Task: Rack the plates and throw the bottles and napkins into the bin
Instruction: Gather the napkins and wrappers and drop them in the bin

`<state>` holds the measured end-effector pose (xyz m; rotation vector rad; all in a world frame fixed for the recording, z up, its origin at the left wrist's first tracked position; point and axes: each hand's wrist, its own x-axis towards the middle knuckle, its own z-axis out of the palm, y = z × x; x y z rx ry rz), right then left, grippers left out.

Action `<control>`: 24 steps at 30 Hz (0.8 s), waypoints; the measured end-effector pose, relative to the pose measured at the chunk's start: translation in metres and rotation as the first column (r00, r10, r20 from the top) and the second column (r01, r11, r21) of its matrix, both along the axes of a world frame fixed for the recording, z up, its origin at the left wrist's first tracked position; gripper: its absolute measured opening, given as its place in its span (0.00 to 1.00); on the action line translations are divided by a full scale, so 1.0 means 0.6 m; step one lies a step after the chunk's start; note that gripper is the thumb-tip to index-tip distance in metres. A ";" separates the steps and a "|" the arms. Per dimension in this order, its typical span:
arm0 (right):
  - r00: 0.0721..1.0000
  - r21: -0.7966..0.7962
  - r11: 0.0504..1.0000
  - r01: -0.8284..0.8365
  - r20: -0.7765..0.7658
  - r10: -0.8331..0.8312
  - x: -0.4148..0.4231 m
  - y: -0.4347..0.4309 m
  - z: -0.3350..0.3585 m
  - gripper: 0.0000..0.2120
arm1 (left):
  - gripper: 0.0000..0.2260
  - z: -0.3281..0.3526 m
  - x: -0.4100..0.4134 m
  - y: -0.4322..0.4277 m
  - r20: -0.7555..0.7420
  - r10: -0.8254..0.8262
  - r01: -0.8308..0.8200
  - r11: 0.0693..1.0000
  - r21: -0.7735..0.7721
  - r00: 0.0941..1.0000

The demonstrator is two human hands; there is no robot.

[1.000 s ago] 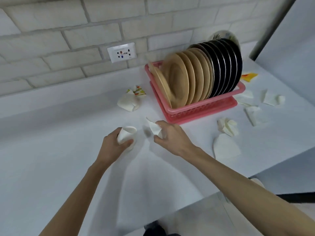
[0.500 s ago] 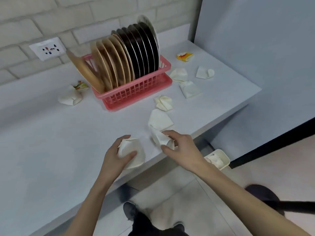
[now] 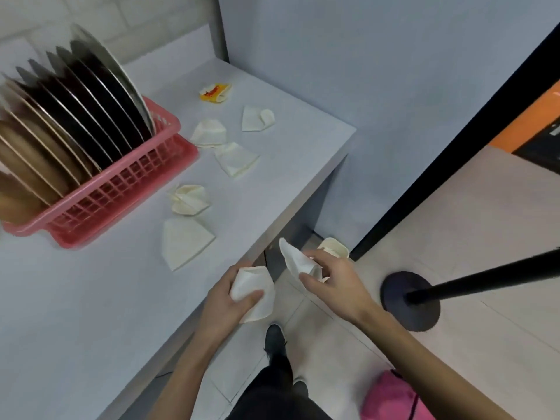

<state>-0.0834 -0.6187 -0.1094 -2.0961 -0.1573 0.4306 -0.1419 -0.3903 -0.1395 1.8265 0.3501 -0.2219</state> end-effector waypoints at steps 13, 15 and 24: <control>0.755 0.043 0.812 0.582 -0.400 -0.520 0.013 -0.093 -0.122 0.21 | 0.22 -0.126 0.162 -0.096 -0.237 -0.314 0.291 0.948 -0.127 0.919; 0.726 0.027 0.790 0.613 -0.414 -0.549 0.016 -0.100 -0.142 0.20 | 0.23 -0.148 0.176 -0.107 -0.261 -0.328 0.311 0.944 -0.107 0.908; 0.653 -0.019 0.738 0.674 -0.450 -0.608 0.056 -0.150 -0.302 0.14 | 0.24 -0.307 0.260 -0.177 -0.395 -0.342 0.374 0.927 0.004 0.853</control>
